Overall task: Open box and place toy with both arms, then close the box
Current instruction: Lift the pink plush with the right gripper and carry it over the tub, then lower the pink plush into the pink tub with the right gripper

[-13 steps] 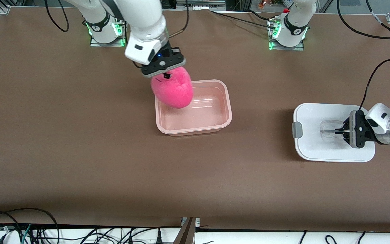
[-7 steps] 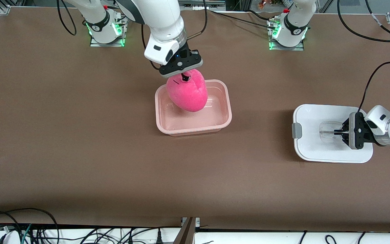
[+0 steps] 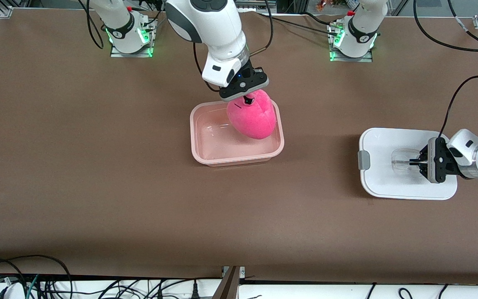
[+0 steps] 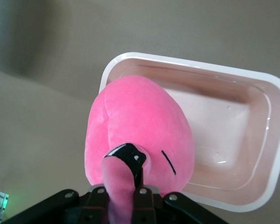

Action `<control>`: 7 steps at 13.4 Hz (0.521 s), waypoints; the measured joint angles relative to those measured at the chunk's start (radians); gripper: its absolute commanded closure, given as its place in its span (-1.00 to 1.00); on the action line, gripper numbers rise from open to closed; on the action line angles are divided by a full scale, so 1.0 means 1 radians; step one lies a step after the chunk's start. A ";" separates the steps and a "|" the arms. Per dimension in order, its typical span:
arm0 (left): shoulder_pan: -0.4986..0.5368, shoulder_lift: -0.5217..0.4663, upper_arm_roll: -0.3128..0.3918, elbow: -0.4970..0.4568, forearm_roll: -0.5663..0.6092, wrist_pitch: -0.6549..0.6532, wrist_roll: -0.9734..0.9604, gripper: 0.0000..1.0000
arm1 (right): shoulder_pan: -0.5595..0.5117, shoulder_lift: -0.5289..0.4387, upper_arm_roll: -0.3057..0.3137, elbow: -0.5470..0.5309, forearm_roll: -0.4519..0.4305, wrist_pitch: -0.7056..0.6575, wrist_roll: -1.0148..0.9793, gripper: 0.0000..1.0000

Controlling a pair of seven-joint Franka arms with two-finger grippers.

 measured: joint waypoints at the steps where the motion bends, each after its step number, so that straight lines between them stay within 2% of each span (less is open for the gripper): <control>1: 0.000 0.000 0.000 0.000 0.000 0.000 0.000 1.00 | 0.003 0.006 0.000 0.000 0.000 0.001 0.002 0.75; 4: 0.000 0.000 0.000 0.000 0.000 0.000 0.001 1.00 | 0.001 0.013 -0.012 0.001 0.000 -0.006 -0.003 0.75; 7: 0.000 0.000 -0.001 0.000 0.000 0.000 0.001 1.00 | -0.043 0.013 -0.029 0.013 0.000 -0.081 -0.079 0.75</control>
